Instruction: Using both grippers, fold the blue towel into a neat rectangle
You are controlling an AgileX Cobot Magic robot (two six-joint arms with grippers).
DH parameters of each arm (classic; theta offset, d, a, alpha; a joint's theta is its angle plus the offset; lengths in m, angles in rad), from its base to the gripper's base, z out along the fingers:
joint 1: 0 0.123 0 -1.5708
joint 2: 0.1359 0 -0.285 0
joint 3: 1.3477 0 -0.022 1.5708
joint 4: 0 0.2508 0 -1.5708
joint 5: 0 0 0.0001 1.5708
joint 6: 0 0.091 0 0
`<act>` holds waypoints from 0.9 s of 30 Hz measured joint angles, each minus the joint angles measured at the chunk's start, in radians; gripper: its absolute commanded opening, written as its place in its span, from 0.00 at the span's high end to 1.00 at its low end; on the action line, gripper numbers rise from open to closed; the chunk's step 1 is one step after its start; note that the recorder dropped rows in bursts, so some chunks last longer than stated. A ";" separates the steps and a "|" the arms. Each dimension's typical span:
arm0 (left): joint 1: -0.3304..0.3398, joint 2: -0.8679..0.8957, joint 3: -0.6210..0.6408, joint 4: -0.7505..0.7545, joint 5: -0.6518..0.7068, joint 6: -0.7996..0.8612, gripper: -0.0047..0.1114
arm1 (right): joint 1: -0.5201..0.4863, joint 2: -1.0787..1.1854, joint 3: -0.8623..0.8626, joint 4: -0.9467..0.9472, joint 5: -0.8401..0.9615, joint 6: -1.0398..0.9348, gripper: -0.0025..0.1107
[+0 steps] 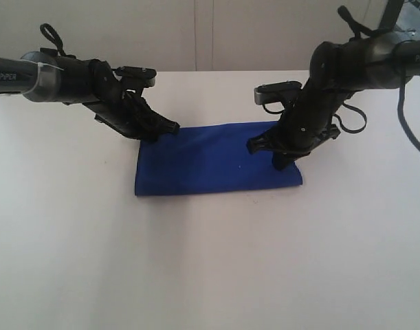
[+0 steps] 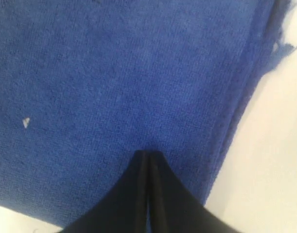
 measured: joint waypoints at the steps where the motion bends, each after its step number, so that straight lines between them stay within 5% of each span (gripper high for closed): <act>1: 0.000 0.002 -0.003 -0.004 -0.002 0.000 0.96 | 0.000 0.002 0.000 0.000 0.000 0.000 0.98; 27: 0.000 0.016 -0.014 -0.020 -0.010 0.020 0.96 | 0.000 -0.034 -0.030 -0.163 0.134 0.092 0.98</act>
